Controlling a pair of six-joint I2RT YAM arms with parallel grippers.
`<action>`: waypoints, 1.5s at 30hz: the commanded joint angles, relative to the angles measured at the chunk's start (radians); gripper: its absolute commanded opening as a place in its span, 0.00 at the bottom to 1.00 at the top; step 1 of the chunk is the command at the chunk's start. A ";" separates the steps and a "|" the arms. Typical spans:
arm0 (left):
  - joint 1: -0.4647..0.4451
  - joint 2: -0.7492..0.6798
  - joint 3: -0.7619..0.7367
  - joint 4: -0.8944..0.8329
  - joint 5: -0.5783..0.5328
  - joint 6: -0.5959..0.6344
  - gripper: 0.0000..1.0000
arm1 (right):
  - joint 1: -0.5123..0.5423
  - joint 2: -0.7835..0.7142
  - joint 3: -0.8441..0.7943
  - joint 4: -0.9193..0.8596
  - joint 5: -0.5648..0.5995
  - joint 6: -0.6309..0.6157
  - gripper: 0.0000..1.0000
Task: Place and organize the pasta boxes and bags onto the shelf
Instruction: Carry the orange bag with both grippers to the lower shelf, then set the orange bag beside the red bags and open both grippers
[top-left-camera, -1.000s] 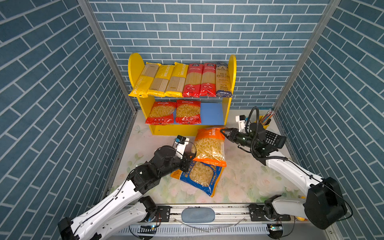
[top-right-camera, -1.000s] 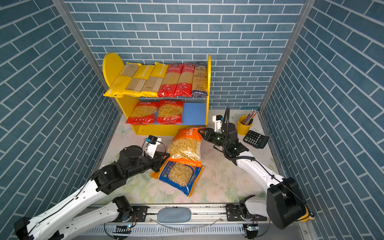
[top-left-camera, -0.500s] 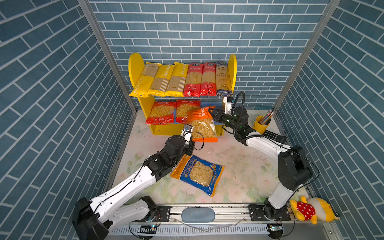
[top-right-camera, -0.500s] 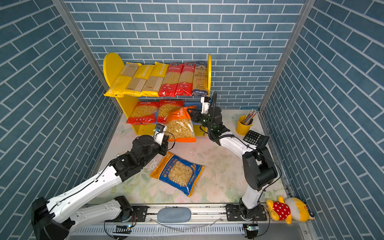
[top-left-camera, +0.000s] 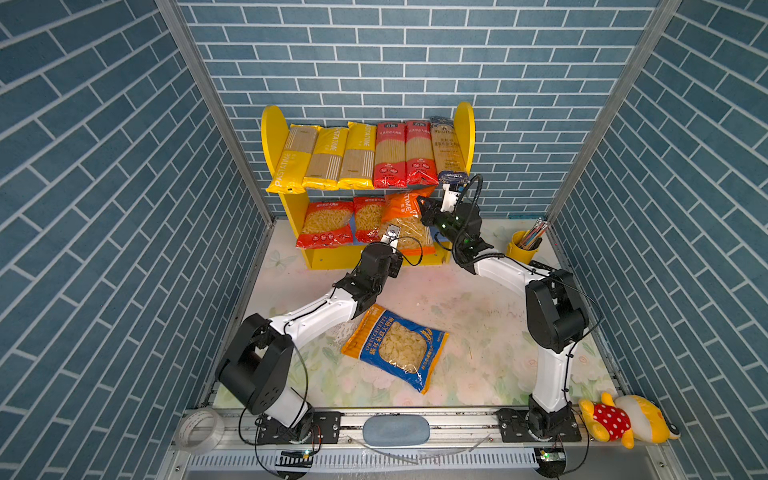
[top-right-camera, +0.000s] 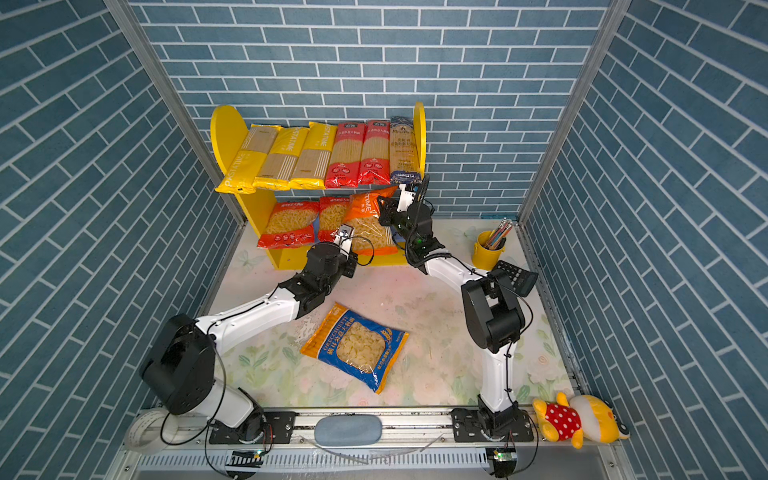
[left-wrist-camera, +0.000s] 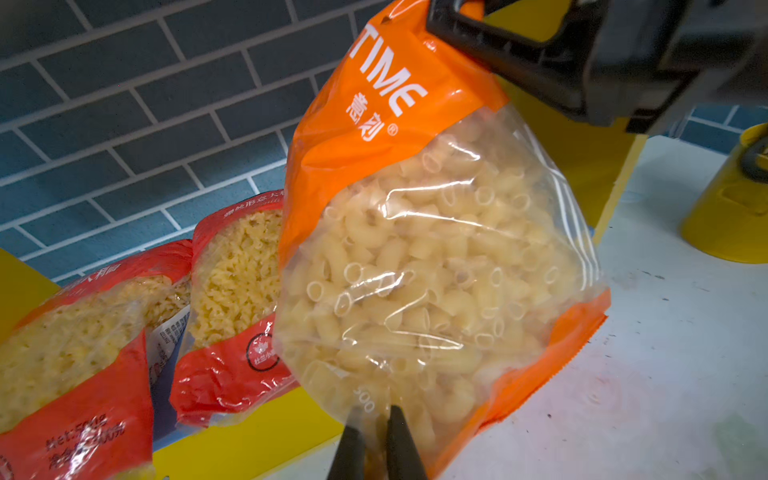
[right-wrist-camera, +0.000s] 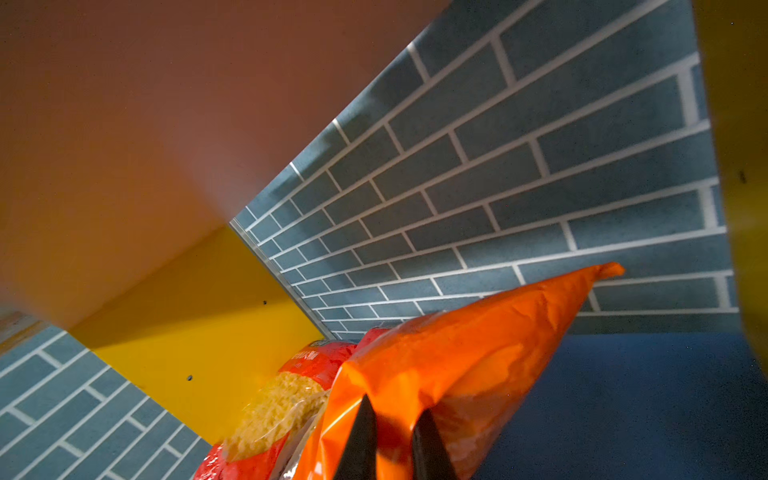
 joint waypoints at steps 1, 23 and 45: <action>0.021 0.037 0.075 0.130 0.002 -0.019 0.00 | -0.042 0.019 0.034 0.003 0.027 0.103 0.18; 0.032 0.139 0.214 -0.030 0.144 -0.203 0.00 | -0.037 -0.226 -0.338 -0.085 -0.003 0.233 0.59; 0.015 0.365 0.484 -0.193 0.276 -0.464 0.00 | 0.021 -0.506 -0.843 0.084 0.031 0.390 0.56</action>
